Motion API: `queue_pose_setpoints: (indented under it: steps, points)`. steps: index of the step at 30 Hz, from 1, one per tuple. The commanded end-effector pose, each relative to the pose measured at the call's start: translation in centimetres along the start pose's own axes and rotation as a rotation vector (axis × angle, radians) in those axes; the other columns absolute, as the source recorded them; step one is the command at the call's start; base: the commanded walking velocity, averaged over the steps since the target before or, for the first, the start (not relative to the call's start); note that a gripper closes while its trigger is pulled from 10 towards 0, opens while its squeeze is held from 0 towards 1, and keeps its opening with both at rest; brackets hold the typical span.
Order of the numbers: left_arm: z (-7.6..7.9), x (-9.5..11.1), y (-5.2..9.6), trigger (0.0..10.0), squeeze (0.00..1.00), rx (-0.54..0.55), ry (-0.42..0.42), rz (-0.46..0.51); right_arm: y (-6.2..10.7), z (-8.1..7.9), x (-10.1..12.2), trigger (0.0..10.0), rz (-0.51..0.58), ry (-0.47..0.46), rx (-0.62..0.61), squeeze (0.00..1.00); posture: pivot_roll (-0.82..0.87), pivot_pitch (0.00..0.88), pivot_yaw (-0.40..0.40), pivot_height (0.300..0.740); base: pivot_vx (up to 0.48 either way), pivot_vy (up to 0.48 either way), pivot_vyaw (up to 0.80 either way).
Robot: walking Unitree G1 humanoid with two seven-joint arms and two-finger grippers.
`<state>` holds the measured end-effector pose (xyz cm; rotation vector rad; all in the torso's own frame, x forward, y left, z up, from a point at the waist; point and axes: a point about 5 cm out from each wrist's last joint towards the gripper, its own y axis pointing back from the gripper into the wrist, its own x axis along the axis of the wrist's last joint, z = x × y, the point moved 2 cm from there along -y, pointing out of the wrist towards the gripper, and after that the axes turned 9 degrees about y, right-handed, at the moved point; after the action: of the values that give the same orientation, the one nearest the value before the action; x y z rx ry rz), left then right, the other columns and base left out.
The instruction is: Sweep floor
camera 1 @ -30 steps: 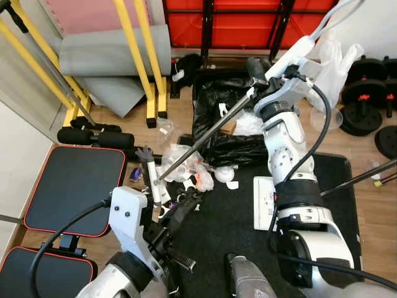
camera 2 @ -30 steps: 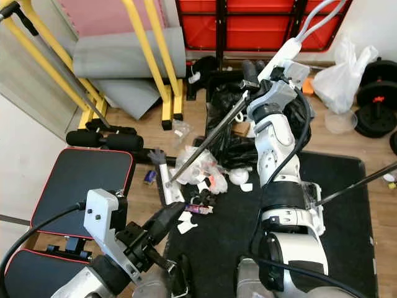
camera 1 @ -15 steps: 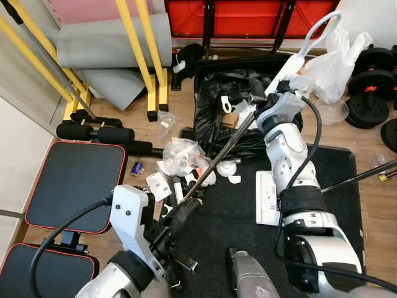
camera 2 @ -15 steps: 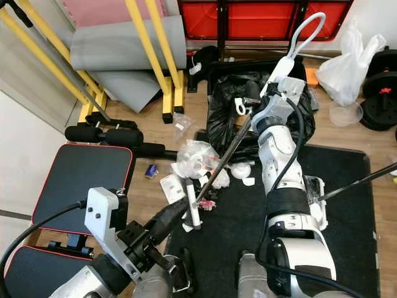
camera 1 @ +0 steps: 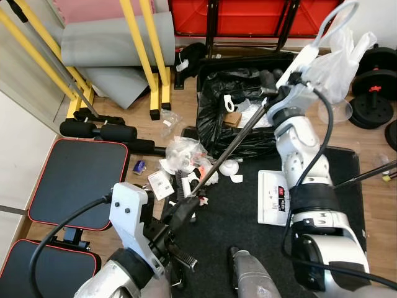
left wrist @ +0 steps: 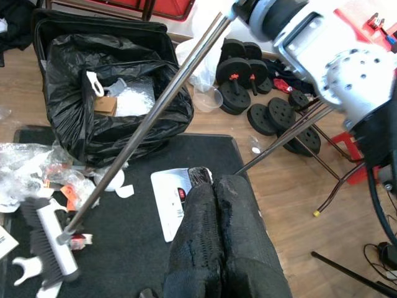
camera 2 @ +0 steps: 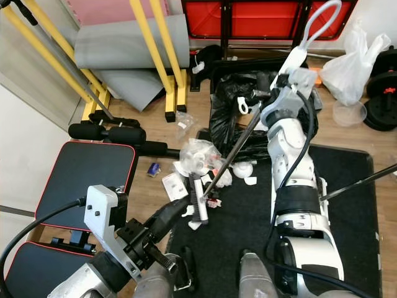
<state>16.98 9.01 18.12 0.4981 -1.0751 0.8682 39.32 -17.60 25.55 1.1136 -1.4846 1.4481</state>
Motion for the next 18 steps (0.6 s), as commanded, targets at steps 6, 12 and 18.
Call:
queue_pose_setpoints:
  steps: [6,12,18]
  points:
    - [-0.2,-0.7,0.2,10.0,0.00,-0.008,0.023,-0.040,-0.1,-0.3,2.2,10.0,-0.008,0.069,0.027,0.00,-0.04,0.333,0.034,0.740,0.000,0.000,0.00]
    - [-0.2,-0.8,0.1,10.0,0.00,-0.009,0.027,-0.041,-0.2,-0.2,2.5,10.0,-0.047,0.087,0.033,0.00,-0.04,0.323,0.033,0.740,0.000,0.000,0.00]
    - [-0.3,-0.9,0.1,10.0,0.00,-0.011,0.029,-0.040,-0.2,0.2,2.9,10.0,-0.104,0.126,0.026,0.00,-0.05,0.306,0.033,0.740,0.000,0.000,0.00]
